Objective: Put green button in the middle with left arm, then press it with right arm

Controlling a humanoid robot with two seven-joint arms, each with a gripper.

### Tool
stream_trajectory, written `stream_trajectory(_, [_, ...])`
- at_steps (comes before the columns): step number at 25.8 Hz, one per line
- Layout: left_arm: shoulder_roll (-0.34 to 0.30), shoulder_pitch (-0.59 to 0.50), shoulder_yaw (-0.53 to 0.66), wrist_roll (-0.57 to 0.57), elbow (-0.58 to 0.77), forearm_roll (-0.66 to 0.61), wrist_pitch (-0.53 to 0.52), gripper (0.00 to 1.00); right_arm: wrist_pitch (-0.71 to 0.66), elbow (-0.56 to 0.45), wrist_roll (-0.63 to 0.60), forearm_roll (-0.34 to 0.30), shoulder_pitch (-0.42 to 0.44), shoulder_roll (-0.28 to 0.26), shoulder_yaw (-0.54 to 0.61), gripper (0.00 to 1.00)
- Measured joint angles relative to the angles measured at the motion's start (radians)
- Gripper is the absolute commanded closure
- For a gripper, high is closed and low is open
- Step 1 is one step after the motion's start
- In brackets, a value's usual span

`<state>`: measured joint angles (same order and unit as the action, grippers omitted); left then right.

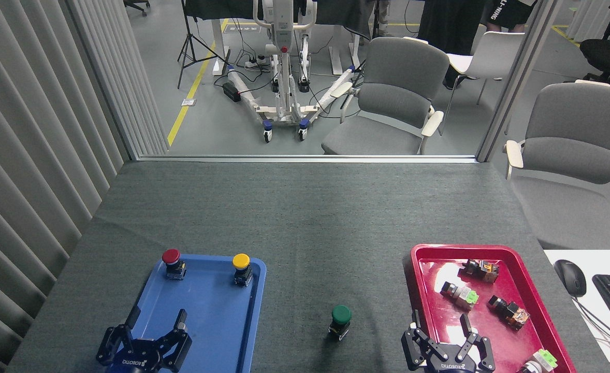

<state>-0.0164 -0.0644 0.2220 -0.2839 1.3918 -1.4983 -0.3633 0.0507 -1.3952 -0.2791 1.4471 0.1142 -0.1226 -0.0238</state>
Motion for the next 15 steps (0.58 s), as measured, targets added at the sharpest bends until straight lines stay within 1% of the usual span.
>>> stream_trajectory(7, [-0.002, 0.000, 0.002, 0.001, -0.004, 0.015, 0.000, 0.00, 0.002, -0.002, 0.003, 0.004, -0.004, -0.013, -0.008, 0.00])
stream_trajectory(12, [-0.001, 0.000, 0.009, 0.004, -0.005, 0.016, -0.003, 0.00, -0.003, -0.008, 0.006, 0.068, -0.008, -0.021, -0.031, 0.00])
stream_trajectory(15, [-0.001, 0.001, 0.010, 0.005, -0.013, 0.017, -0.004, 0.00, -0.003, -0.017, 0.008, 0.089, -0.008, -0.022, -0.037, 0.00])
